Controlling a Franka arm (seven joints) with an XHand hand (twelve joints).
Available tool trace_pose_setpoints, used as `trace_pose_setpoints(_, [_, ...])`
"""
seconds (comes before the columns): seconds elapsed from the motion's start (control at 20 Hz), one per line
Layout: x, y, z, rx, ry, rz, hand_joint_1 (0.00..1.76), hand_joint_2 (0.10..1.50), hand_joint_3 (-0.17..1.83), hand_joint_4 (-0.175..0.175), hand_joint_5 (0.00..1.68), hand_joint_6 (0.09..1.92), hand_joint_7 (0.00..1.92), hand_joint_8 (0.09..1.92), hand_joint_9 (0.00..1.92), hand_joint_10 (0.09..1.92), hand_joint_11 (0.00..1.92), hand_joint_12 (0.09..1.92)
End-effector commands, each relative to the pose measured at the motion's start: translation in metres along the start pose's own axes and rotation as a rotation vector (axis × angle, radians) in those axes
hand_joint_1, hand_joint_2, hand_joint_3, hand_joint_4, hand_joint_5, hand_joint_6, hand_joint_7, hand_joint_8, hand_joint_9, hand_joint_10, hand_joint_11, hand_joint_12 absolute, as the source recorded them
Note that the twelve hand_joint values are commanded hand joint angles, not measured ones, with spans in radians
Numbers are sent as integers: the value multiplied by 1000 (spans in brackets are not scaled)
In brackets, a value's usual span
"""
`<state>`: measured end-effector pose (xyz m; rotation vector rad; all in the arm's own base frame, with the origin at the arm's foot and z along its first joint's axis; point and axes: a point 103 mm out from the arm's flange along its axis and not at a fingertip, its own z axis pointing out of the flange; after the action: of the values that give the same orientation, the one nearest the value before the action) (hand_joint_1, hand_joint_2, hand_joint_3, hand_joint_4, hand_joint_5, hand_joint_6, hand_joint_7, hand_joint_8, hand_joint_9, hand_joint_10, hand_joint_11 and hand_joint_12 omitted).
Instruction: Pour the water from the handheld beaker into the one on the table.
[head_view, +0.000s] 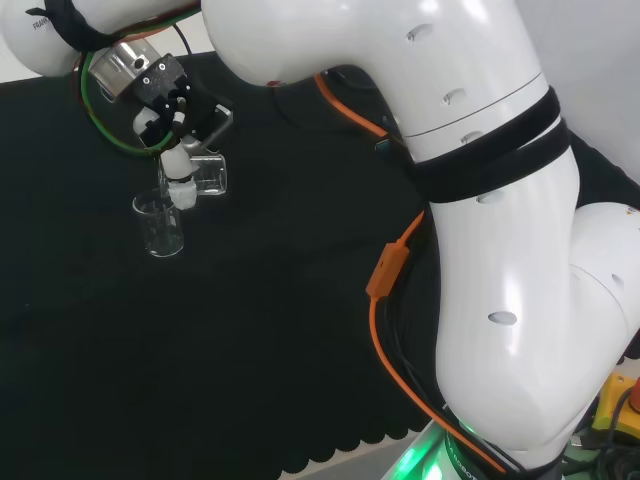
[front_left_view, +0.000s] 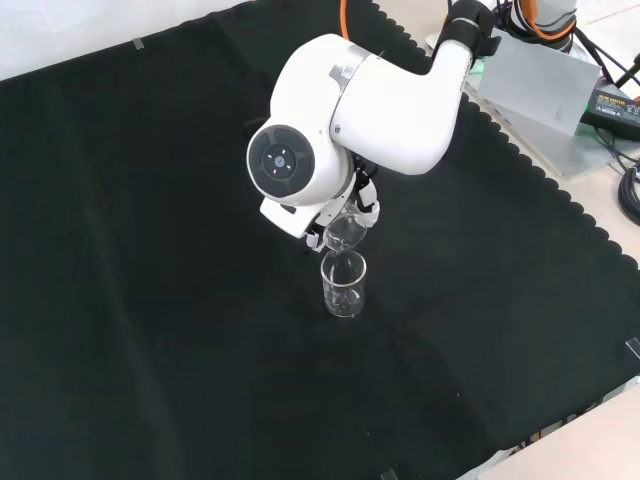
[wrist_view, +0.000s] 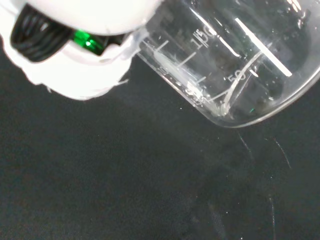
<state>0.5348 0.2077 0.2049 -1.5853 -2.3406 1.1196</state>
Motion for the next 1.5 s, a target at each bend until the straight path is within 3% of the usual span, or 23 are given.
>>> trace_pose_setpoints(0.05, [2, -2, -3, 6, -10, 5, 1175, 684, 521, 69, 1426, 327, 1847, 87, 1683, 87, 1330, 806])
trace_pose_setpoints(0.4, [11, -3, -10, 23, -59, 17, 1175, 683, 523, 70, 1426, 328, 1848, 87, 1684, 87, 1331, 805])
trace_pose_setpoints(1.5, [16, -3, -19, 73, -91, 35, 1175, 681, 526, 73, 1424, 332, 1849, 87, 1686, 87, 1335, 800])
